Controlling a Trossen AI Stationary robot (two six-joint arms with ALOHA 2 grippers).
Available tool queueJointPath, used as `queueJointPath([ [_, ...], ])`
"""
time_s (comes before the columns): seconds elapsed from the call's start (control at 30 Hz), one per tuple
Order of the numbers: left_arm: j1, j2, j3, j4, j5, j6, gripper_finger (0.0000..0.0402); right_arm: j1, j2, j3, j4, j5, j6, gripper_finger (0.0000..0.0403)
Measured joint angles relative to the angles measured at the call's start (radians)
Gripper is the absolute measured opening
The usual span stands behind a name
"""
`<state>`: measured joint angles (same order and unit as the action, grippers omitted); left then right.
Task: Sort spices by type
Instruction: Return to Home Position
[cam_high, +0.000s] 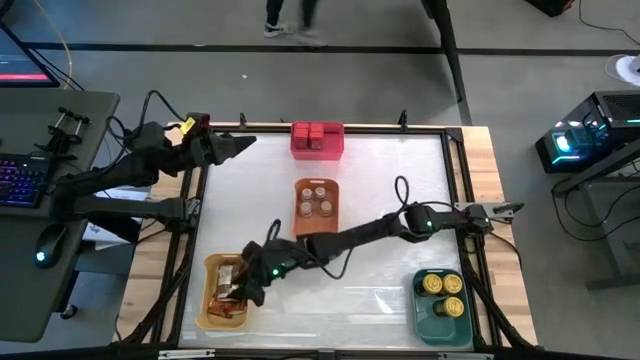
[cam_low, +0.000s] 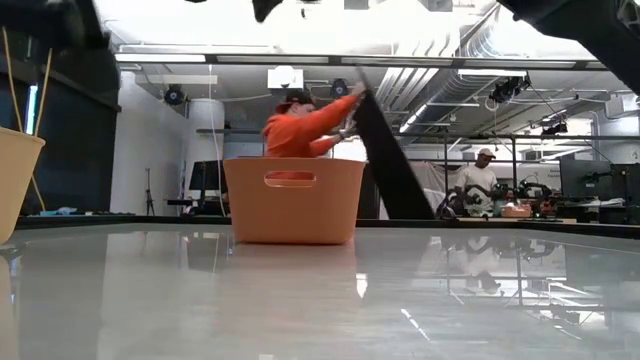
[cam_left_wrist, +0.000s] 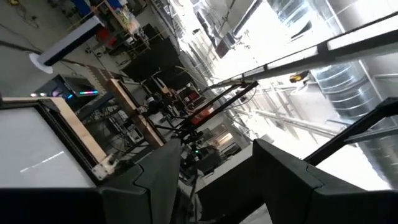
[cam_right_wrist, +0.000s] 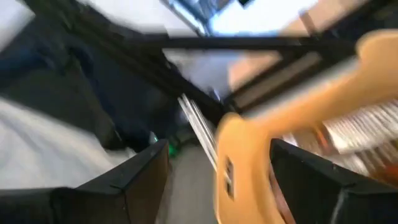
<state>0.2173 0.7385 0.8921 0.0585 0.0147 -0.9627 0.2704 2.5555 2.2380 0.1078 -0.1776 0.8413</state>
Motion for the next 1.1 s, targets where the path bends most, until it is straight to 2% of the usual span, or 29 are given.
queueJointPath([
  [0.07, 0.000, 0.001, 0.000, -0.003, 0.001, 0.013, 0.0188, -0.010, -0.014, 0.051, -0.166, -0.042, -0.061, 0.0272],
  [0.13, 0.000, 0.001, 0.000, -0.014, 0.015, 0.041, 0.0188, -0.016, -0.025, 0.107, -0.361, -0.039, -0.153, 0.0268],
  [0.23, -0.002, 0.001, 0.000, -0.042, 0.066, 0.076, 0.0188, -0.022, -0.095, 0.080, -0.568, 0.008, -0.284, 0.0258],
  [0.33, -0.002, 0.001, 0.000, -0.050, 0.115, 0.114, 0.0188, -0.031, -0.192, 0.056, -0.814, 0.085, -0.419, 0.0231],
  [0.47, -0.002, 0.000, 0.000, -0.044, 0.130, 0.193, 0.0188, -0.039, -0.289, 0.014, -1.089, 0.222, -0.572, 0.0165],
  [0.57, -0.001, 0.002, 0.000, -0.045, 0.105, 0.214, 0.0188, -0.050, -0.360, -0.087, -1.234, 0.233, -0.616, 0.0100],
  [0.67, -0.001, 0.000, 0.000, -0.045, 0.111, 0.242, 0.0188, -0.055, -0.497, -0.266, -1.320, 0.229, -0.614, 0.0025],
  [0.73, -0.001, -0.006, 0.000, -0.044, 0.126, 0.283, 0.0188, -0.055, -0.626, -0.439, -1.321, 0.227, -0.575, 0.0012],
  [0.83, -0.002, -0.017, 0.000, -0.046, 0.132, 0.348, 0.0188, -0.048, -0.861, -0.734, -1.278, 0.225, -0.406, 0.0013],
  [0.97, -0.031, -0.025, -0.001, -0.040, 0.132, 0.473, 0.0188, 0.009, -1.245, -1.078, -1.159, 0.249, -0.011, 0.0005],
  [1.03, -0.071, -0.027, -0.028, 0.017, 0.132, 0.520, 0.0184, 0.068, -1.412, -1.219, -1.049, 0.276, 0.187, 0.0006],
  [1.1, -0.117, -0.028, -0.094, 0.111, 0.119, 0.540, 0.0171, 0.134, -1.556, -1.330, -0.915, 0.351, 0.335, 0.0002],
])
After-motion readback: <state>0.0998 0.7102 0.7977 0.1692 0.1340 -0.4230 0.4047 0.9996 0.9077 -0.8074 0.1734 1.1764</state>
